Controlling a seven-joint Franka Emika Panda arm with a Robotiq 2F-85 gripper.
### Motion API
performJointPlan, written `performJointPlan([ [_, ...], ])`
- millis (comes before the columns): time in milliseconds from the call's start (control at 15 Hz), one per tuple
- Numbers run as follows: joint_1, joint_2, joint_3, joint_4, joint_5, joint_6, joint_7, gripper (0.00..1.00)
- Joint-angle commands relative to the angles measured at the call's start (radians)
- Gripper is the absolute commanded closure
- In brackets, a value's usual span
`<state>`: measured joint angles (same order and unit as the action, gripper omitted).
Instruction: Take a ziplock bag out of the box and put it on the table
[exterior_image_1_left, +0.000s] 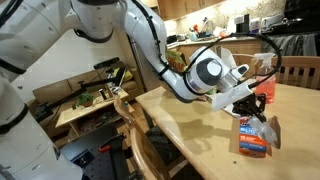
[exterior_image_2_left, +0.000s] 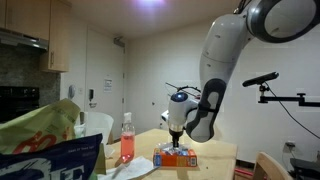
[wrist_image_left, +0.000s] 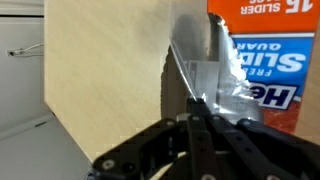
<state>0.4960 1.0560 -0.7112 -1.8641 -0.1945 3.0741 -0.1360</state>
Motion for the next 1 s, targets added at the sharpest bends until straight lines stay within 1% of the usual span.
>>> performJointPlan([
  [0, 0.060, -0.034, -0.068, -0.110, -0.032, 0.125, 0.065, 1.00],
  [200, 0.118, -0.018, -0.128, -0.180, 0.015, 0.234, 0.057, 1.00],
  [467, 0.176, 0.002, -0.171, -0.265, 0.111, 0.335, 0.034, 1.00],
  [733, 0.181, -0.007, -0.157, -0.302, 0.187, 0.352, 0.016, 1.00],
  [867, 0.200, -0.017, -0.172, -0.326, 0.215, 0.354, 0.016, 1.00],
  [933, 0.221, -0.011, -0.190, -0.337, 0.238, 0.351, 0.019, 1.00],
])
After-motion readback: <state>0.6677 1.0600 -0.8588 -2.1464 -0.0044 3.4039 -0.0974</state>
